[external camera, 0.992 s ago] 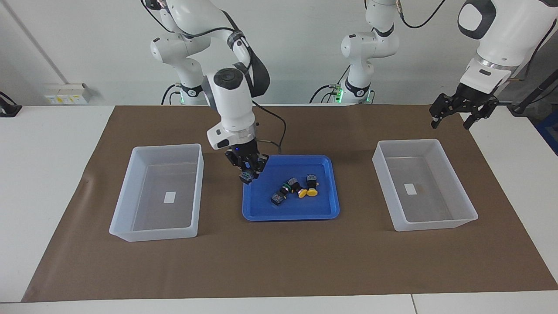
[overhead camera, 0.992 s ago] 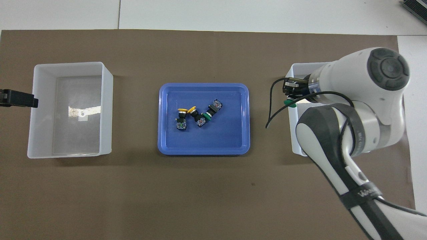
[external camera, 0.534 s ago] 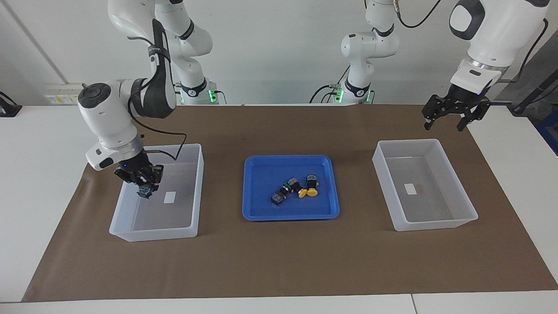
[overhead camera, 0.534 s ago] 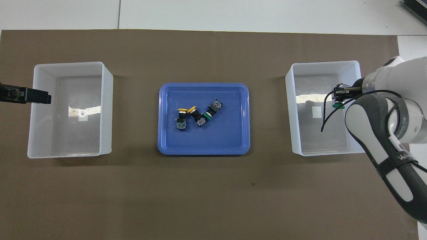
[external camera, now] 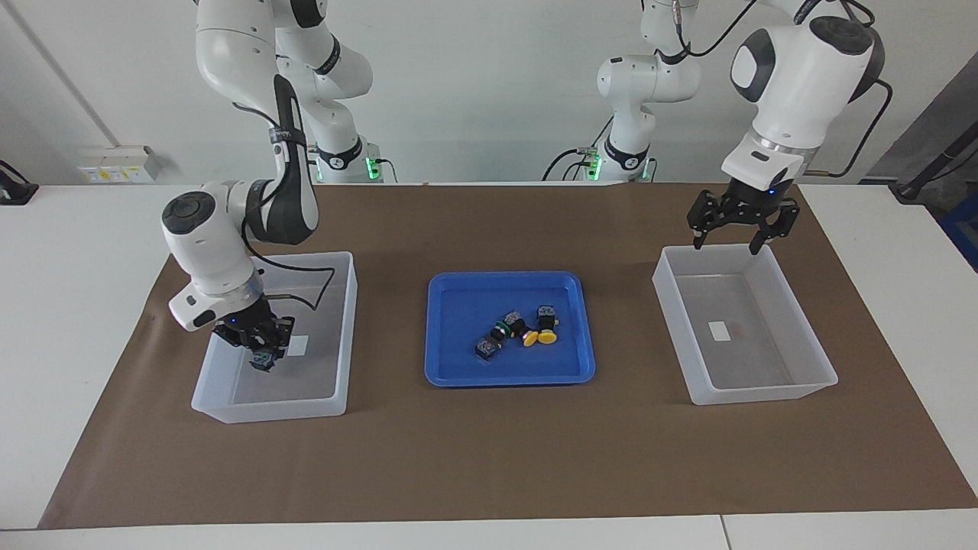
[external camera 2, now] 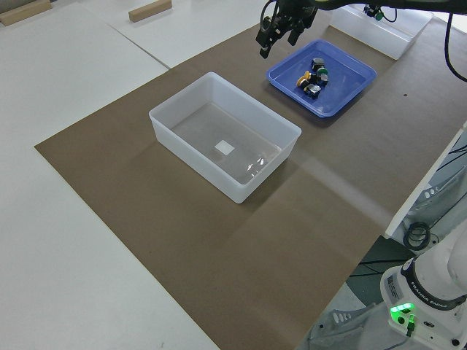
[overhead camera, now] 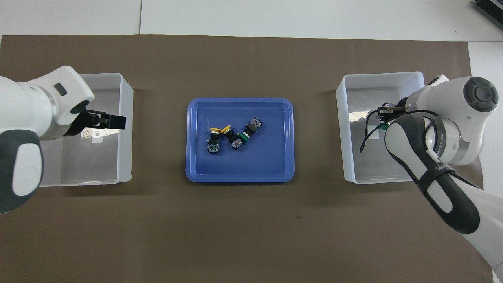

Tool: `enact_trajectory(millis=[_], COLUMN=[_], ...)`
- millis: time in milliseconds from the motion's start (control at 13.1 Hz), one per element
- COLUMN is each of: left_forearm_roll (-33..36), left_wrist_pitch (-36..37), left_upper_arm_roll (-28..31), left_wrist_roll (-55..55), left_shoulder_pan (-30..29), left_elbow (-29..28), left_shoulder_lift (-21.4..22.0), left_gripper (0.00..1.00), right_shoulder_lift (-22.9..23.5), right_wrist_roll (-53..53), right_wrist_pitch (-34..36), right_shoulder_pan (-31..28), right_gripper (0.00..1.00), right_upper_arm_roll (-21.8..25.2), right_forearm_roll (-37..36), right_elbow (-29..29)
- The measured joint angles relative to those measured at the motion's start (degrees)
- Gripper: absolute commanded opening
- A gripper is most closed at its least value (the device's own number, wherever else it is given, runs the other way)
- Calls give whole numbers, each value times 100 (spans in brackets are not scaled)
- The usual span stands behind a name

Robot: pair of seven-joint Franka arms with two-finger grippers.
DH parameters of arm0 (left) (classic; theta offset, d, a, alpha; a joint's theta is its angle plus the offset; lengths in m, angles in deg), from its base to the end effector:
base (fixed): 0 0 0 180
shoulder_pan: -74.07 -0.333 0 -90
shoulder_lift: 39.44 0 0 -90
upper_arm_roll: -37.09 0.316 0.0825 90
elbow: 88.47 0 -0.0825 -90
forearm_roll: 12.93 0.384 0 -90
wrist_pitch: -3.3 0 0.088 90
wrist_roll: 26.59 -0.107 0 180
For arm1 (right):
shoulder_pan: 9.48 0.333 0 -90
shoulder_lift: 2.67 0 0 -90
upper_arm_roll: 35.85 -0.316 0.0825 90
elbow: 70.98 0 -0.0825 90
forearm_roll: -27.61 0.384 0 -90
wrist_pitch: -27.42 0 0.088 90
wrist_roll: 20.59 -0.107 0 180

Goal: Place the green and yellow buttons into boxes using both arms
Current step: 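Grasp a yellow button with the left gripper while the right gripper withdraws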

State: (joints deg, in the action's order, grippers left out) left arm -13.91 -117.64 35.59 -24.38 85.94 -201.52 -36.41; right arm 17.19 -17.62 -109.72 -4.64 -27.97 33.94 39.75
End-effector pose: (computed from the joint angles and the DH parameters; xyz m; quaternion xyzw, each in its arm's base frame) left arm 0.5460 -0.1308 0.5106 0.9911 -0.0932 0.0933 0.0199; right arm 0.6293 -0.0280 0.3206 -0.9975 0.0334 -0.0602 0.0137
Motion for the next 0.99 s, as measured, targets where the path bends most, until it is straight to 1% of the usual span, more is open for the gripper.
enact_trajectory(millis=[76, 153, 305, 458, 687, 840, 992], left_forearm_roll=[0, 0, 0, 0, 0, 0, 0], left_wrist_pitch=[-326, -641, -1163, -1657, -2137, -2629, -2932], left_upper_arm_roll=[-5, -10, -18, -17, -10, -11, -8], left_wrist_roll=[280, 498, 727, 751, 765, 946, 1068], left_shoulder_pan=[260, 507, 849, 967, 1130, 1348, 1486], left_elbow=[-256, -446, -620, -759, -941, -977, -974], left_shoulder_lift=[-82, -210, -488, -631, -807, -1183, -1539], left_gripper=[100, 100, 100, 100, 100, 100, 100], right_shoulder_lift=[29, 37, 24, -85, -542, -810, -859], right_wrist_roll=[0, 0, -1, -5, -229, -812, -1813], right_wrist_pitch=[-19, -22, -26, -17, 259, 588, 744], right_shoulder_pan=[0, 0, 1, 24, 110, 338, 706], right_gripper=[90, 100, 100, 100, 100, 100, 100], right_upper_arm_roll=[0, 0, 0, -11, -32, -53, -62], right_forearm_roll=[45, 57, 66, 74, 90, 90, 88], right_elbow=[20, 28, 19, -23, -85, -197, -362])
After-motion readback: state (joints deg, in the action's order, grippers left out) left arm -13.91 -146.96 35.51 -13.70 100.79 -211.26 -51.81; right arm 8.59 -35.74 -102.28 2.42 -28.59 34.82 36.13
